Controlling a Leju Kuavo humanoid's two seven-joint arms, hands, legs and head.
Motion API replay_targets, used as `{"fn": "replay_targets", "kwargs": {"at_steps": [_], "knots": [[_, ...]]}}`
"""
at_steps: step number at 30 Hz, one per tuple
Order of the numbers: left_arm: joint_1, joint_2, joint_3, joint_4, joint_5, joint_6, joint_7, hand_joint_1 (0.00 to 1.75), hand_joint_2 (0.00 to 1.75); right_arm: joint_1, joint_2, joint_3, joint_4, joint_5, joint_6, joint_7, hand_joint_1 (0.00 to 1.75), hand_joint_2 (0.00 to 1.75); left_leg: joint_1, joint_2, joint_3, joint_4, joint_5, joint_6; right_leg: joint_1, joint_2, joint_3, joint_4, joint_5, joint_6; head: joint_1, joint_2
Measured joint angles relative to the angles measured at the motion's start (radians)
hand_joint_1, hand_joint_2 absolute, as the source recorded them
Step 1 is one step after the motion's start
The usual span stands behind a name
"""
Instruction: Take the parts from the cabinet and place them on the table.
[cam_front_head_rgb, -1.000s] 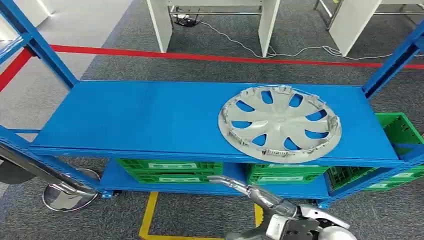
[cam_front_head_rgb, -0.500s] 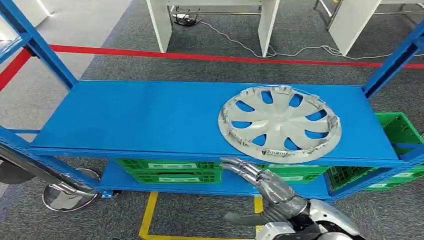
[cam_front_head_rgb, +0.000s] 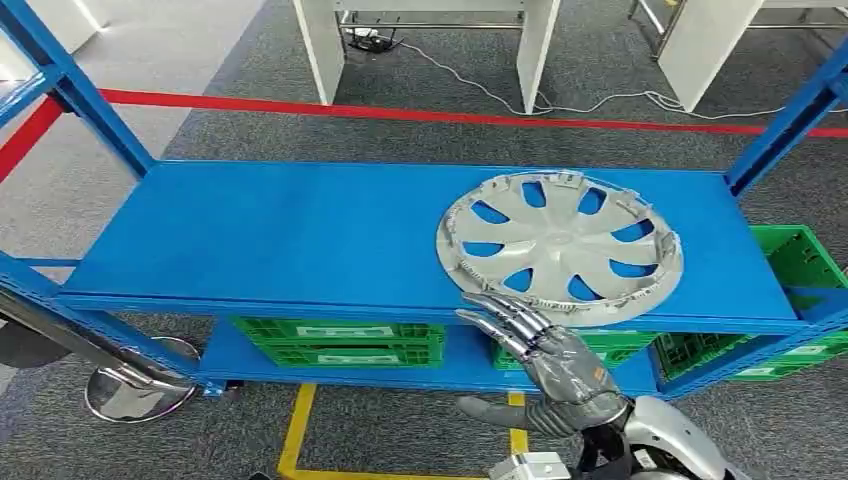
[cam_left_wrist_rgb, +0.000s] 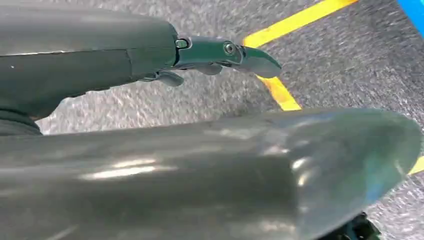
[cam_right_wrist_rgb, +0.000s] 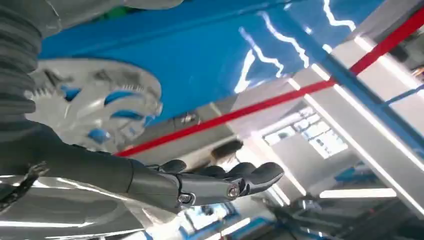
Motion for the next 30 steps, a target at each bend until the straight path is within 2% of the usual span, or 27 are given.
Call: {"fn": "replay_targets", "kwargs": {"at_steps": [16, 30], "knots": [[0.082, -0.015, 0.198, -0.031, -0.438, 0.033, 0.188, 0.00, 0.00, -0.049, 0.002, 0.028, 0.027, 0.289, -0.169, 0.089, 0.00, 1.75, 0.000, 0.000, 0.000, 0.000, 0.000, 0.000, 0.000, 0.000, 0.000, 0.000, 0.000, 0.000, 0.000, 0.000], [0.143, -0.032, 0.333, -0.071, -0.762, 0.058, 0.353, 0.00, 0.00, -0.113, 0.040, 0.081, 0.199, 0.575, -0.280, 0.196, 0.00, 1.75, 0.000, 0.000, -0.001, 0.000, 0.000, 0.000, 0.000, -0.001, 0.000, 0.000, 0.000, 0.000, 0.000, 0.000]]}}
